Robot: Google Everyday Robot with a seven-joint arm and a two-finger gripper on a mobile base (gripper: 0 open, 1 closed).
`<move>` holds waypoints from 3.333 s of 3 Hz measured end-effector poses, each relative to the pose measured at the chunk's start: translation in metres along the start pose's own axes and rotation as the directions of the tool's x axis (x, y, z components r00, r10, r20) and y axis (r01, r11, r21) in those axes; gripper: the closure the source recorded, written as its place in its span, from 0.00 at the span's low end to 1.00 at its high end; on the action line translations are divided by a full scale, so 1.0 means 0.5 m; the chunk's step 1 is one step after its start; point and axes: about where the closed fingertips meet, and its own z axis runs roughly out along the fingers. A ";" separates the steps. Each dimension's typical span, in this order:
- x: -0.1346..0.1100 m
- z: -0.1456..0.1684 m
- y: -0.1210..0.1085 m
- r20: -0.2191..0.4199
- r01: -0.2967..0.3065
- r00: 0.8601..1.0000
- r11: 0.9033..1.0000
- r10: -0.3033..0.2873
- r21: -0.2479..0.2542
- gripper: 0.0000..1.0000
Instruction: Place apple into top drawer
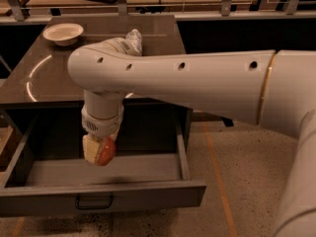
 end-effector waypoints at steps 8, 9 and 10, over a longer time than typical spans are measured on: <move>0.057 0.136 -0.122 -0.053 -0.201 0.978 0.980 0.201 0.013 0.29; 0.059 0.084 -0.150 -0.028 -0.217 0.975 0.974 0.219 0.060 0.54; 0.056 0.010 -0.161 0.026 -0.237 0.972 0.970 0.235 0.061 0.77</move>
Offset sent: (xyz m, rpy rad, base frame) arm -0.0131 -0.0208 -0.0796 -0.1020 0.0215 -0.0982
